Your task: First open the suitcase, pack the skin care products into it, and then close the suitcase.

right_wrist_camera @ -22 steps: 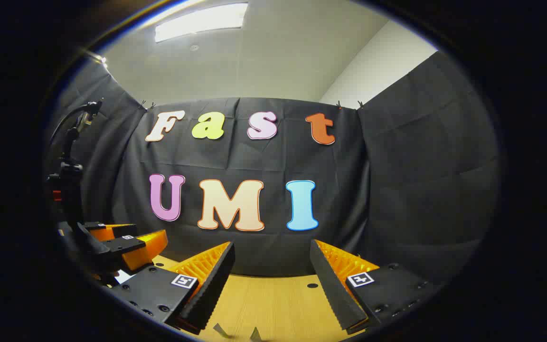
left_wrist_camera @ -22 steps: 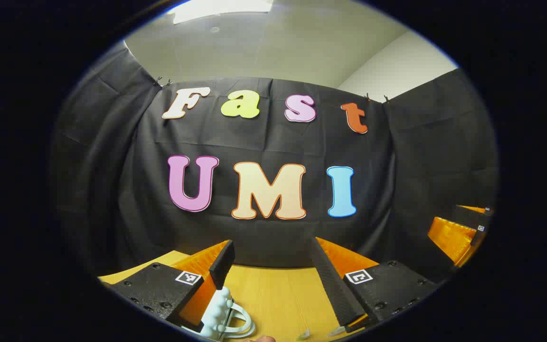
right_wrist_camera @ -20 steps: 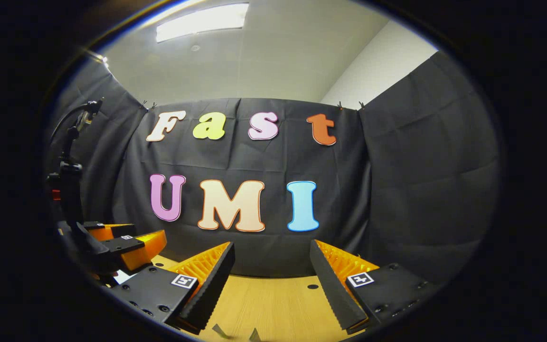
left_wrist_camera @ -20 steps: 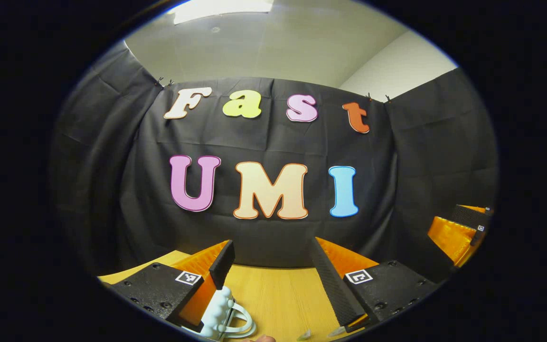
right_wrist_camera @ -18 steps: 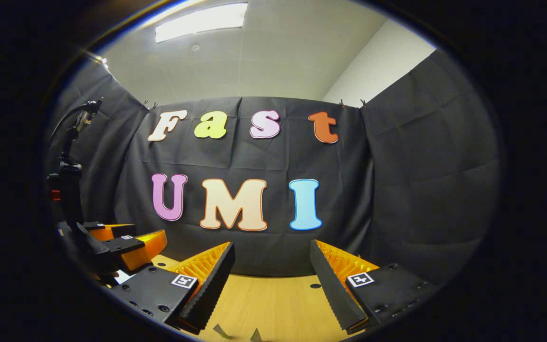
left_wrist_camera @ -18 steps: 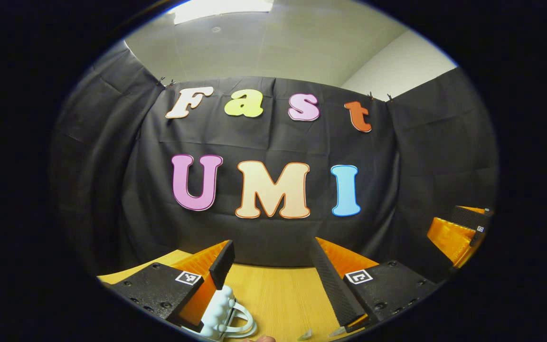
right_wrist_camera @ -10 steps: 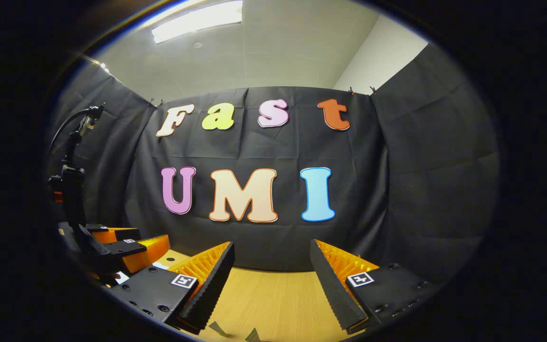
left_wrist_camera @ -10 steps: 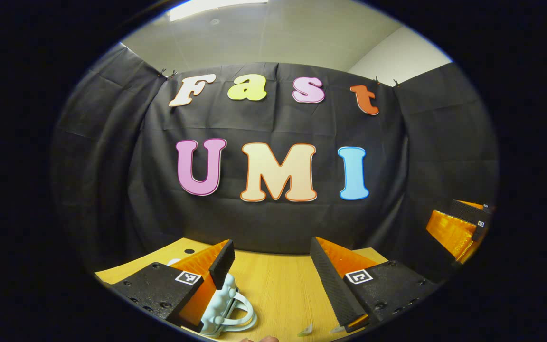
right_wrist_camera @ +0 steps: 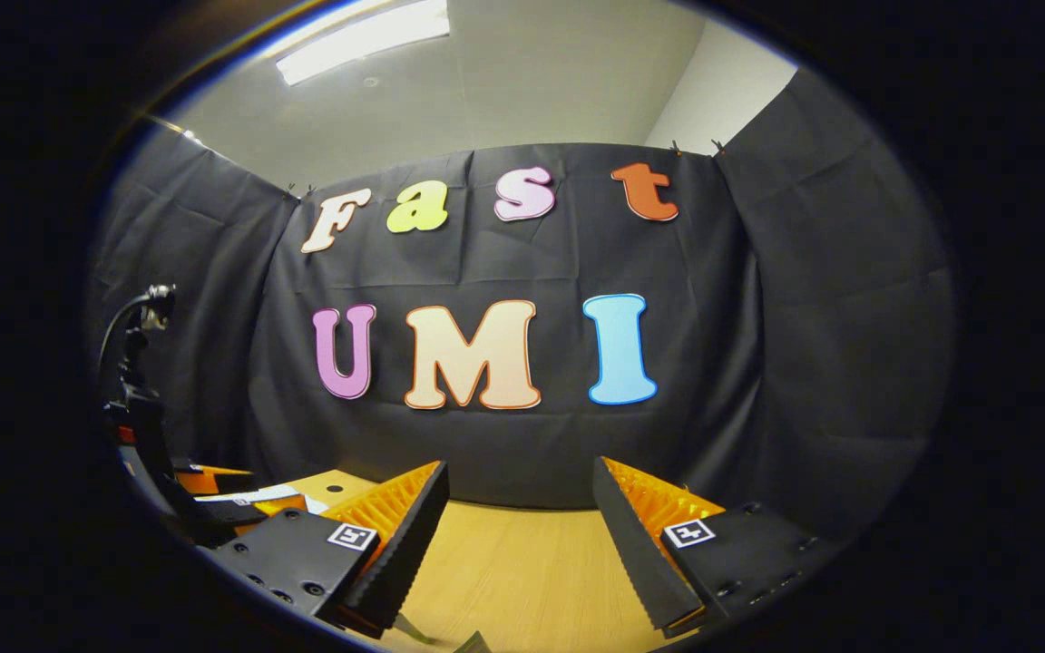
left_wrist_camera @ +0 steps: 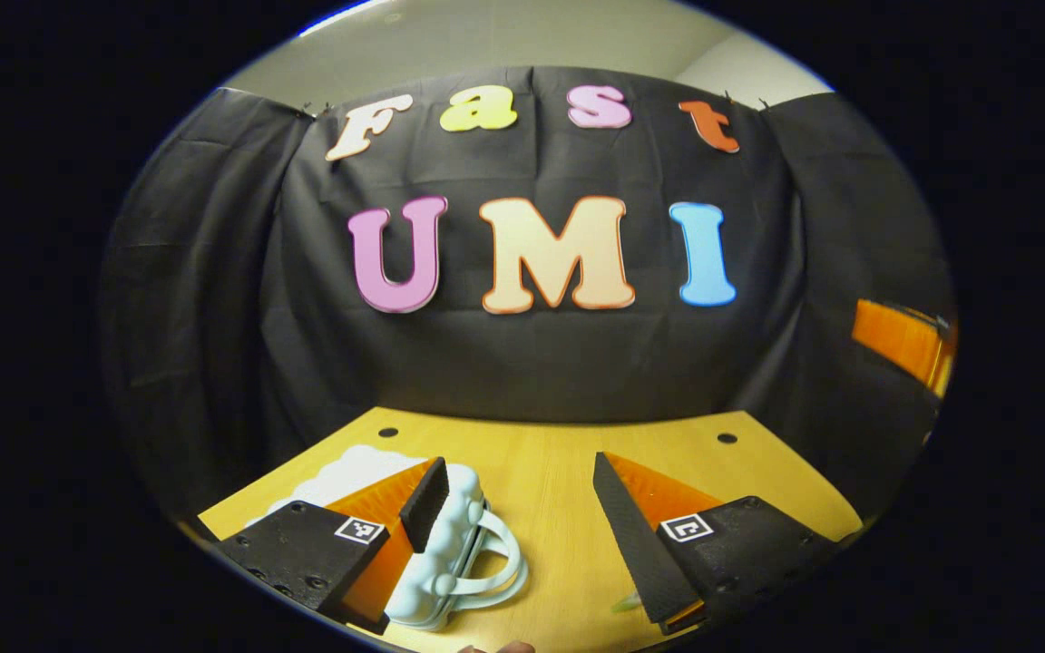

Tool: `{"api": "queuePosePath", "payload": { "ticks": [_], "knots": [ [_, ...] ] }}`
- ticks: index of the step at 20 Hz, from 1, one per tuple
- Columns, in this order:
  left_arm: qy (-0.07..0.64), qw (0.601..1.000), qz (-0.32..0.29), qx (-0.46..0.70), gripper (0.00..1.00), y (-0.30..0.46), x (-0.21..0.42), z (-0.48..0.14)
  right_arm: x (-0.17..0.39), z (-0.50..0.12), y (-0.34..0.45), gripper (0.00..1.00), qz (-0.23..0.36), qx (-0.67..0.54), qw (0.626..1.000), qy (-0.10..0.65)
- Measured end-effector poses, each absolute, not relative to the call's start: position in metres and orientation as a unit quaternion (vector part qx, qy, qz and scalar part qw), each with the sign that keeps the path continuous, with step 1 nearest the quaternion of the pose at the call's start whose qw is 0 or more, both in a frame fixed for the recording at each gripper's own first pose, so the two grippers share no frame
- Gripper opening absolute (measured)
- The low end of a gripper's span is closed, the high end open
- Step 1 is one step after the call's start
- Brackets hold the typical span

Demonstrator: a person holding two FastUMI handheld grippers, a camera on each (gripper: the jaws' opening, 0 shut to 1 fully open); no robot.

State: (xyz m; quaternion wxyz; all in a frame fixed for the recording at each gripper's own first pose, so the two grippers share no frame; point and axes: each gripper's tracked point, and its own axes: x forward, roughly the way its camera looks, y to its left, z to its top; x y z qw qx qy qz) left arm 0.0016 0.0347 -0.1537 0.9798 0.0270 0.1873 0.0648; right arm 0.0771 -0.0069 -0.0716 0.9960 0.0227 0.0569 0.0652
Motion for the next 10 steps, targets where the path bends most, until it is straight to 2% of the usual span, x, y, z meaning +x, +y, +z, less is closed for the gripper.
{"api": "queuePosePath", "payload": {
  "ticks": [5, 10],
  "knots": [
    [0.280, 0.959, 0.049, -0.025, 0.95, 0.043, 0.005, -0.215, 0.076, -0.080, 0.003, 0.98, 0.041, 0.009, 0.997, 0.069],
    [0.341, 0.939, 0.029, -0.024, 0.95, 0.045, 0.007, -0.258, 0.072, -0.081, -0.006, 0.99, 0.010, -0.011, 0.997, 0.078]
  ]
}}
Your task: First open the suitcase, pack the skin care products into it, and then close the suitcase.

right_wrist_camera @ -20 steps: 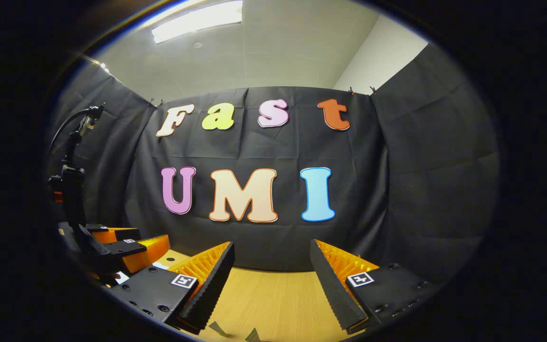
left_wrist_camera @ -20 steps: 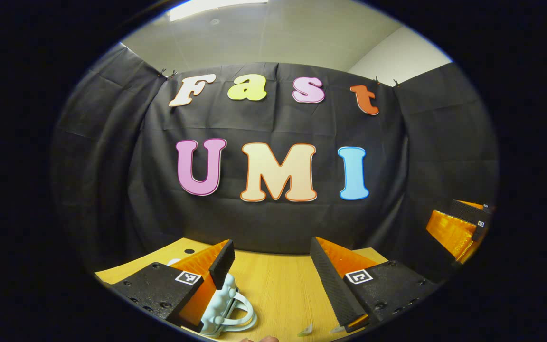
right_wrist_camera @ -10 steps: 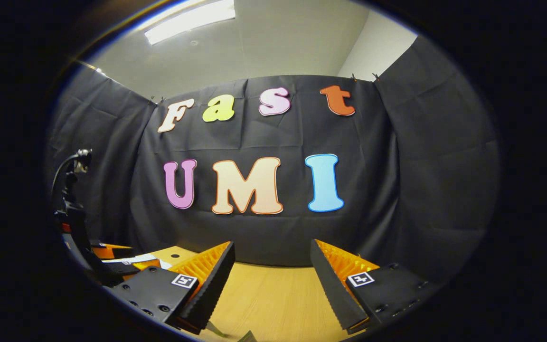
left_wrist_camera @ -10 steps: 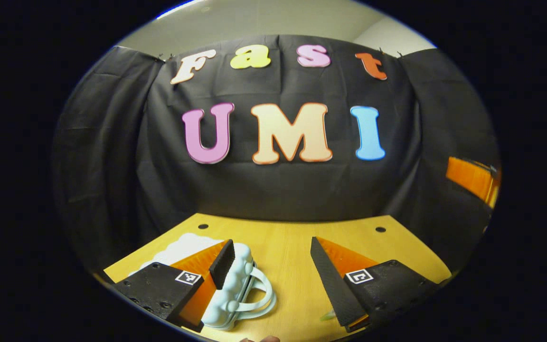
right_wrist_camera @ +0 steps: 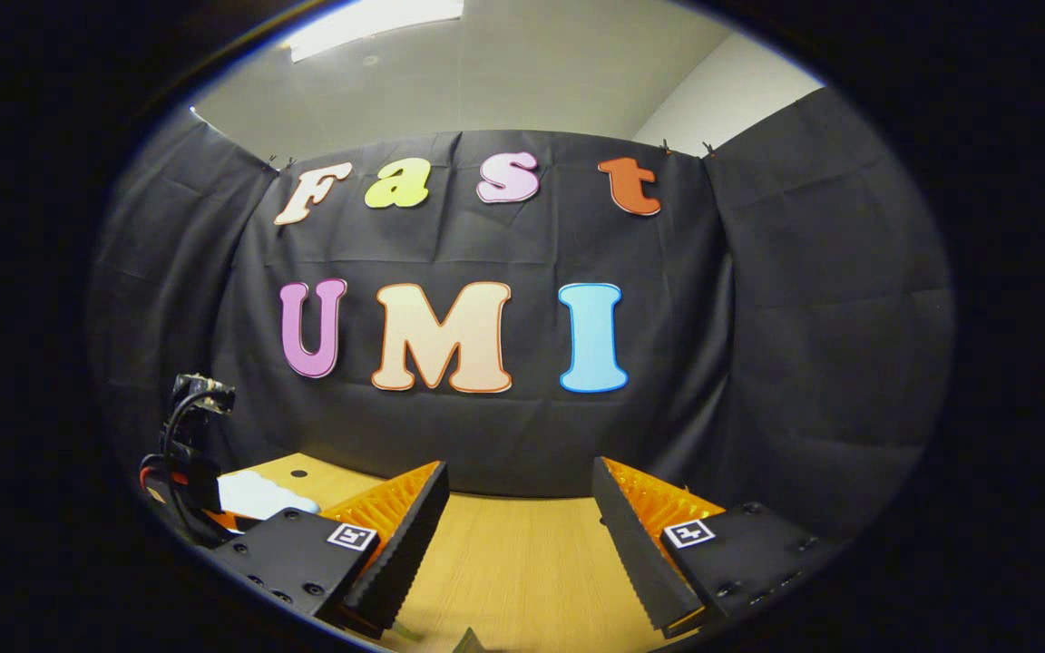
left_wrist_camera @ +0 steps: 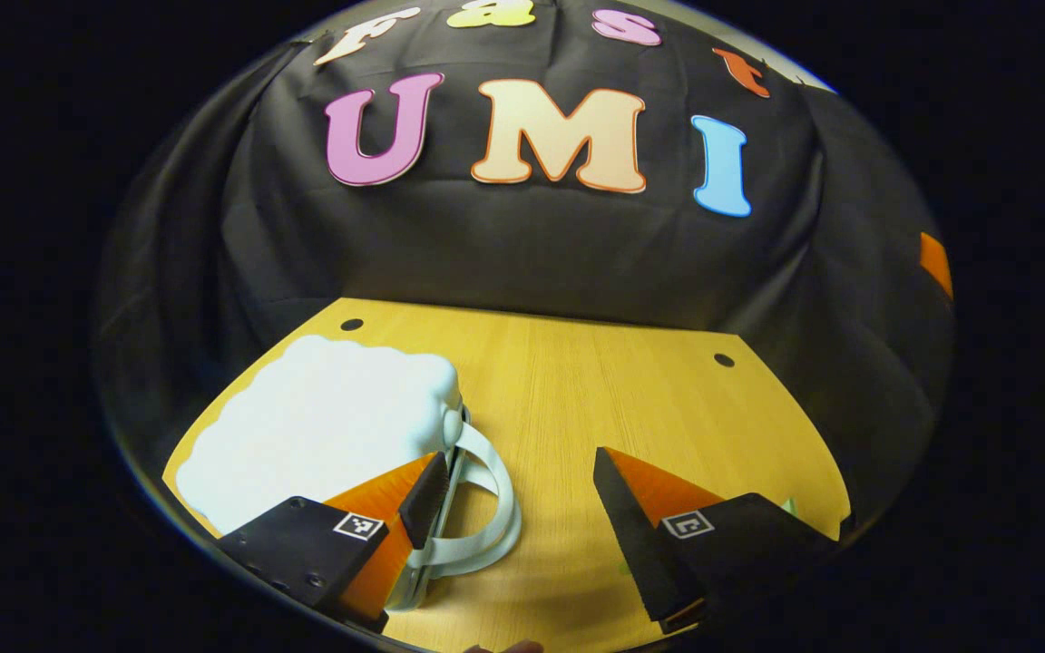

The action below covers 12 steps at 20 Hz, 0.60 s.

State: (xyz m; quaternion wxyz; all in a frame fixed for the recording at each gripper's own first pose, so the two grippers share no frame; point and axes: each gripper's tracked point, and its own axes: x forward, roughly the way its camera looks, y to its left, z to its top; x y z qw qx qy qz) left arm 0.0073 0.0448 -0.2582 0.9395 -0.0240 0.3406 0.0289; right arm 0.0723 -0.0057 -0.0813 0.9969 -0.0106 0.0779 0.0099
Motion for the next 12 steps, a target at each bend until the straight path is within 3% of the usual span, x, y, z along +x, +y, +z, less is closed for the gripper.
{"api": "queuePosePath", "payload": {
  "ticks": [7, 12],
  "knots": [
    [0.440, 0.897, 0.036, -0.008, 0.95, 0.055, -0.001, -0.309, 0.062, -0.085, -0.011, 0.98, -0.010, -0.037, 0.996, 0.083],
    [0.475, 0.880, 0.019, -0.003, 0.88, 0.043, 0.001, -0.334, 0.055, -0.101, -0.012, 0.99, -0.018, -0.035, 0.994, 0.103]
  ]
}}
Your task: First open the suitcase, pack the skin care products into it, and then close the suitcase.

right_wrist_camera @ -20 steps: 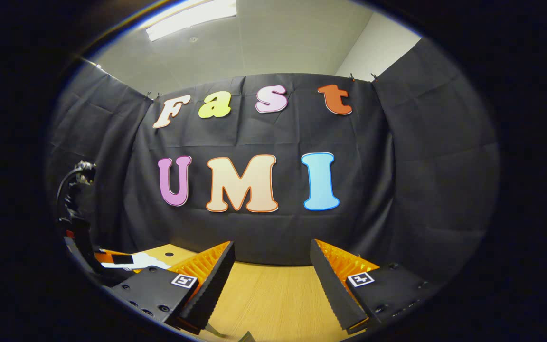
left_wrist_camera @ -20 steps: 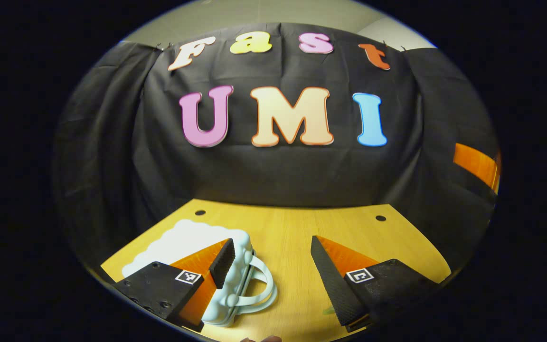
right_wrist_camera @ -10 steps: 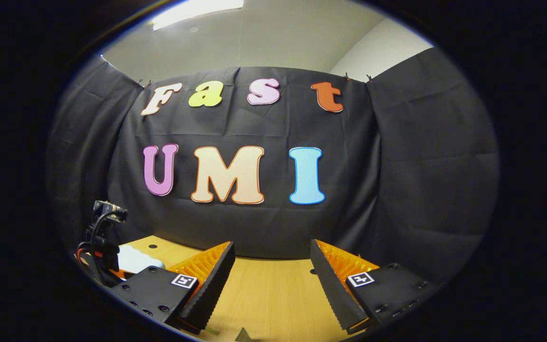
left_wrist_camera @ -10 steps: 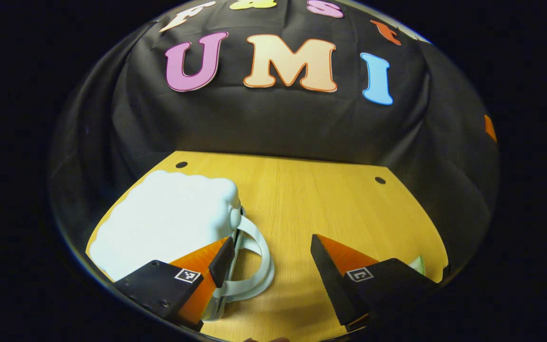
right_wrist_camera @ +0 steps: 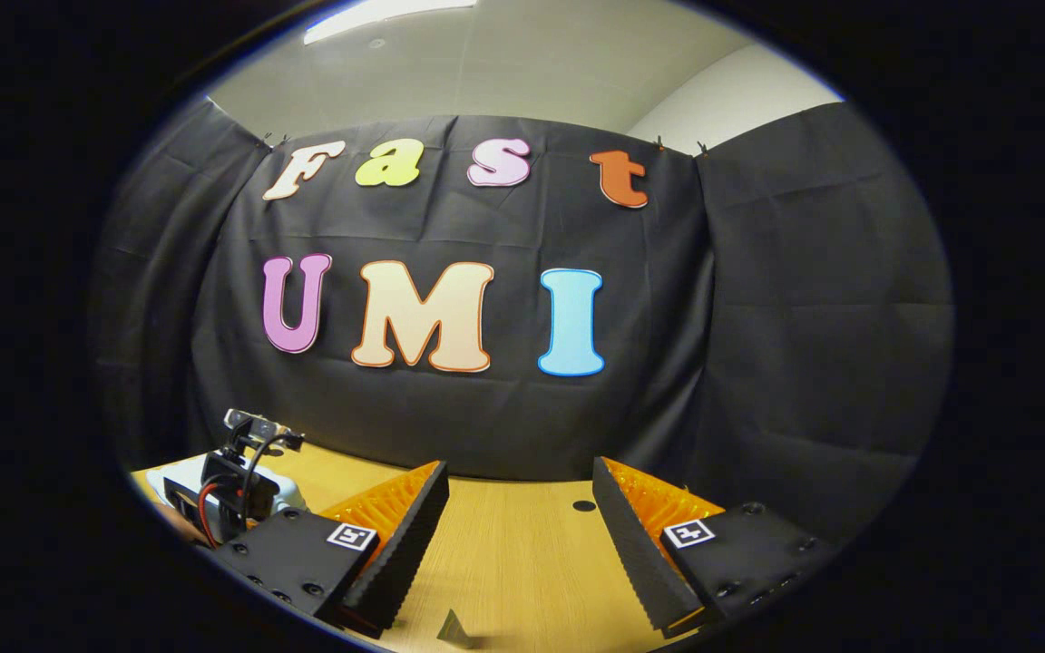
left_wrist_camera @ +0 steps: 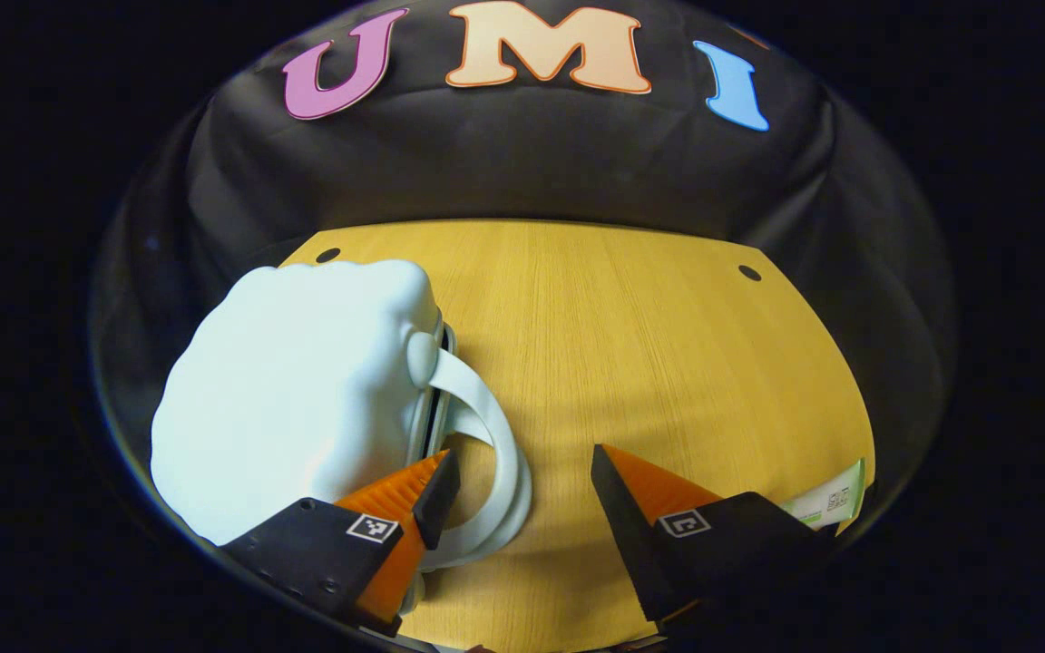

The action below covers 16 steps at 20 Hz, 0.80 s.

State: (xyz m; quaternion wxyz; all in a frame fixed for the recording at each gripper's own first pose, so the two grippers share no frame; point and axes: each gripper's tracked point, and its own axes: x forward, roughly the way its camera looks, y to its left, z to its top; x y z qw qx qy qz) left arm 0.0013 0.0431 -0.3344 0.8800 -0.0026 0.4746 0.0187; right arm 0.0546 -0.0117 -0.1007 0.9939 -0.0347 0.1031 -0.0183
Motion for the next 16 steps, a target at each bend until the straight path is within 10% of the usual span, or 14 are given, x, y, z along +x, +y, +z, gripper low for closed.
{"api": "queuePosePath", "payload": {
  "ticks": [7, 11, 16],
  "knots": [
    [0.510, 0.860, 0.019, -0.008, 0.70, 0.044, 0.000, -0.357, 0.058, -0.104, -0.014, 0.99, -0.022, -0.039, 0.994, 0.101],
    [0.517, 0.855, 0.033, -0.003, 0.11, 0.059, 0.002, -0.362, 0.060, -0.109, -0.013, 0.99, -0.018, -0.038, 0.994, 0.105],
    [0.539, 0.842, 0.016, 0.030, 0.06, 0.059, 0.003, -0.368, 0.064, -0.111, -0.012, 0.99, -0.014, -0.032, 0.994, 0.100]
  ]
}}
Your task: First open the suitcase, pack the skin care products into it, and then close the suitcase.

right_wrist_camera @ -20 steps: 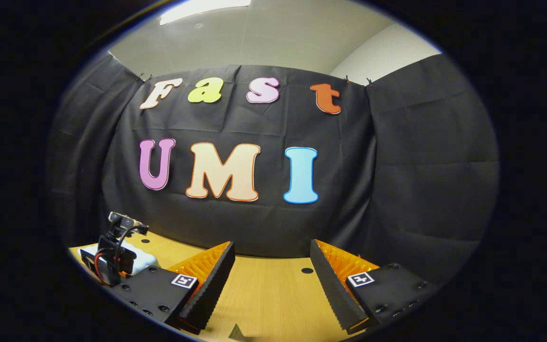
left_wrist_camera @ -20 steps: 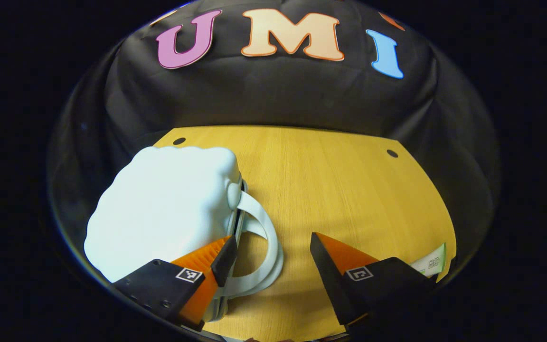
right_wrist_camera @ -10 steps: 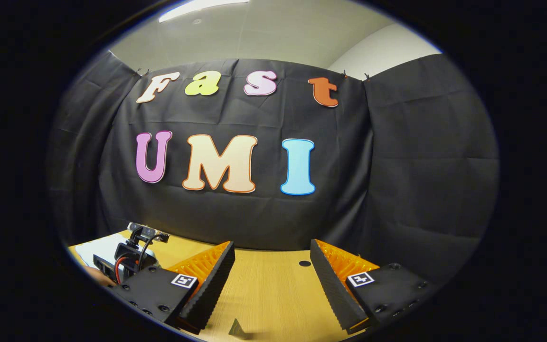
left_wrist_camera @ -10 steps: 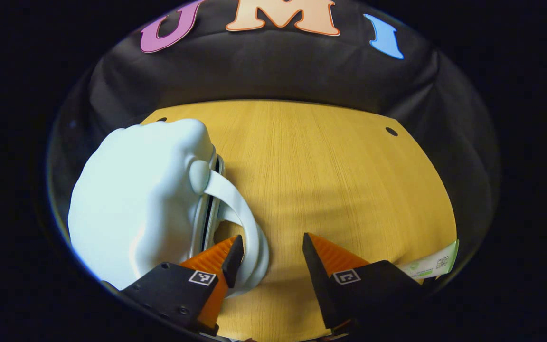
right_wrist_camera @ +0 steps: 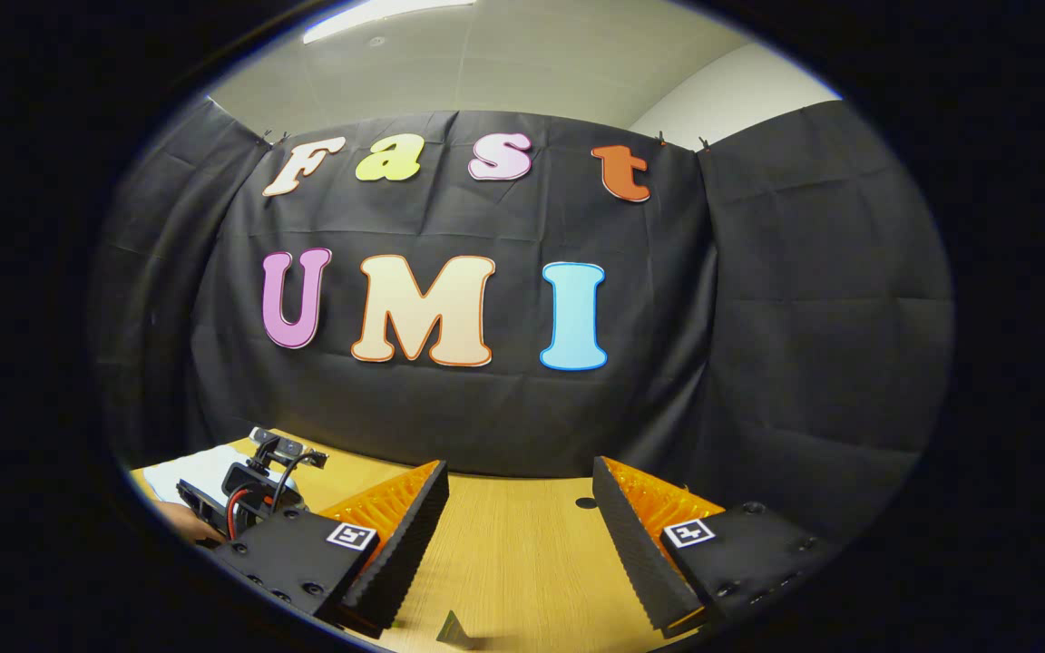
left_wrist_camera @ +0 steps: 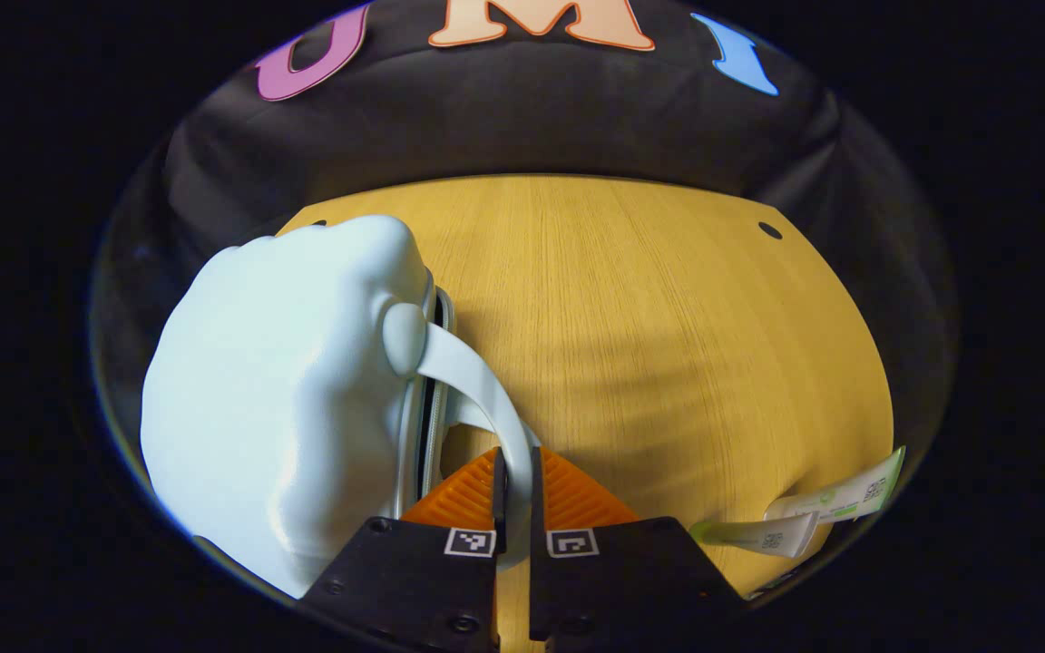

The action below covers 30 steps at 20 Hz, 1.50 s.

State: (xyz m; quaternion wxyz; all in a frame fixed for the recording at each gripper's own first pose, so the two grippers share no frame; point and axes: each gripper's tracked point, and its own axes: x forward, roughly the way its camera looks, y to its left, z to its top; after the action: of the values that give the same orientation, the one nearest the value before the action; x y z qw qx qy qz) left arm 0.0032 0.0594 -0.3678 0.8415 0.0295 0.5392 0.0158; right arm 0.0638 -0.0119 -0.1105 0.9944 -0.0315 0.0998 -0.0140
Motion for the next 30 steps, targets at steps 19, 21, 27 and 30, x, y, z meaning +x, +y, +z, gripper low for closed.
{"api": "queuePosePath", "payload": {
  "ticks": [19, 21, 27, 30],
  "knots": [
    [0.475, 0.880, -0.002, 0.029, 0.00, 0.062, 0.031, -0.256, 0.076, -0.123, 0.012, 0.99, 0.028, -0.001, 0.995, 0.093],
    [0.460, 0.888, 0.000, 0.028, 0.00, 0.072, 0.038, -0.237, 0.077, -0.125, 0.021, 0.99, 0.034, 0.002, 0.995, 0.093],
    [0.414, 0.910, 0.025, 0.032, 0.00, 0.127, 0.045, -0.175, 0.080, -0.131, 0.044, 0.99, 0.042, 0.013, 0.994, 0.099],
    [0.392, 0.918, 0.040, 0.052, 0.00, 0.167, 0.045, -0.153, 0.084, -0.133, 0.059, 0.98, 0.041, 0.009, 0.994, 0.101]
  ]
}}
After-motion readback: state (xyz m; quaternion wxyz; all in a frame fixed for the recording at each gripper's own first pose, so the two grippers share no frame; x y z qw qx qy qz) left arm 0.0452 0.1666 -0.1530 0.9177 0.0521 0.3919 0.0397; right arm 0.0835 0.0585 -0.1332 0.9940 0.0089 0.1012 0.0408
